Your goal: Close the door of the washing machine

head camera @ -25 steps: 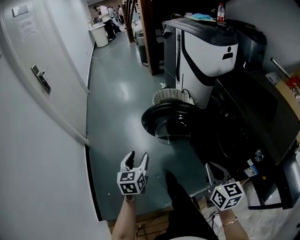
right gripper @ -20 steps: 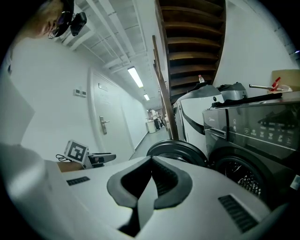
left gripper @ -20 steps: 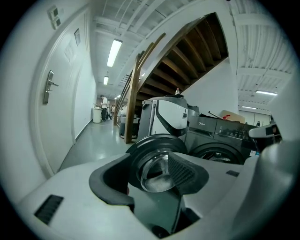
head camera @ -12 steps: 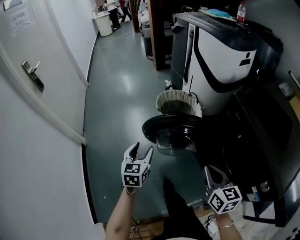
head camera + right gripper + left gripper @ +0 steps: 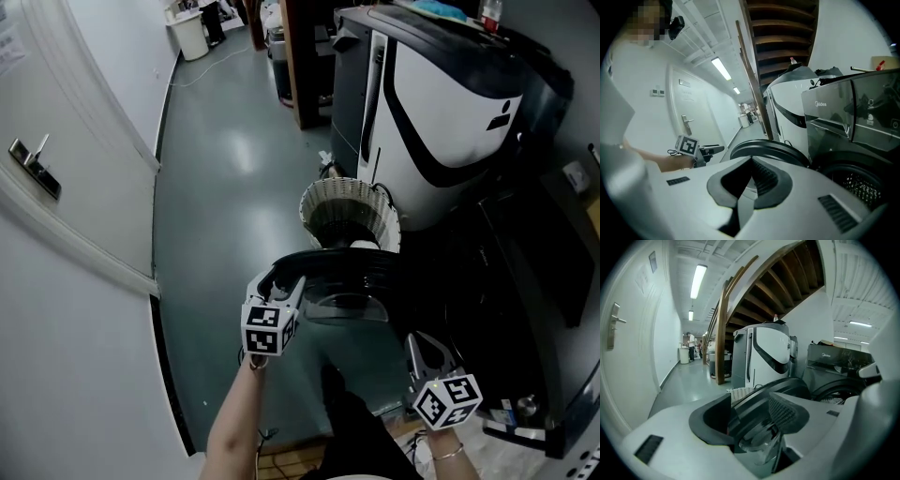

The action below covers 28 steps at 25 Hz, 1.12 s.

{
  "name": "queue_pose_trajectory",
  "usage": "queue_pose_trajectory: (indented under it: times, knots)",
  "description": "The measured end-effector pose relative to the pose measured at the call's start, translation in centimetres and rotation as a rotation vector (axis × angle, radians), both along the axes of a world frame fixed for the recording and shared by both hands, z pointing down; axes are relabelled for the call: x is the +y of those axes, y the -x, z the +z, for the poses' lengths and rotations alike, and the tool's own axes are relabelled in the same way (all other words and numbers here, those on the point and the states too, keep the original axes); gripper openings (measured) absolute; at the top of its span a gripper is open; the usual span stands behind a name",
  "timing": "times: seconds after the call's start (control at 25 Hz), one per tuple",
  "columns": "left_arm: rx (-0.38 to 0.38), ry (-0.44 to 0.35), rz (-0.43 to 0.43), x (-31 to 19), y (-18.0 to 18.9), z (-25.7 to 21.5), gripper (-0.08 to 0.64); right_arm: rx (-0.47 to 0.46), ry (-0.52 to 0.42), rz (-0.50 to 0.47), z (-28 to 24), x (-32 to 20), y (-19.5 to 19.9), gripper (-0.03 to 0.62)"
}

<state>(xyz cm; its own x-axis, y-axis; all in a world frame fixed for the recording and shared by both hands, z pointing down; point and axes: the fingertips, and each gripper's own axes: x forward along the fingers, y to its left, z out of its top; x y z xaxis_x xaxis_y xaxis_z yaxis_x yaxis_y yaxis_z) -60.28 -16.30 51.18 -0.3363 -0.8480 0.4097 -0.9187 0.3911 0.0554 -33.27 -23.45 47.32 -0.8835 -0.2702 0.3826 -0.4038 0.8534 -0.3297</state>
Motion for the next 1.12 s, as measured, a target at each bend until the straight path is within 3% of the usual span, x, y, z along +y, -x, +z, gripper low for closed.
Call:
queue_pose_trajectory:
  times: [0.28, 0.44, 0.64, 0.84, 1.12]
  knots:
    - [0.033, 0.054, 0.108, -5.1, 2.2, 2.4, 0.281, 0.025, 0.026, 0.037, 1.5, -3.3, 1.2, 0.008]
    - [0.048, 0.077, 0.215, -7.0, 2.8, 2.9, 0.285, 0.039, 0.037, 0.052, 2.4, -4.2, 1.7, 0.008]
    - [0.074, 0.120, 0.356, -8.6, 2.0, 3.1, 0.287, 0.053, 0.047, 0.062, 3.3, -4.9, 1.6, 0.008]
    - [0.059, 0.215, 0.473, -9.2, 0.7, 4.2, 0.291, 0.054, 0.053, 0.072, 3.5, -5.2, 1.5, 0.008]
    - [0.077, 0.254, 0.502, -9.2, 0.0, 4.5, 0.288, 0.062, 0.052, 0.086, 3.6, -5.5, 0.5, 0.008]
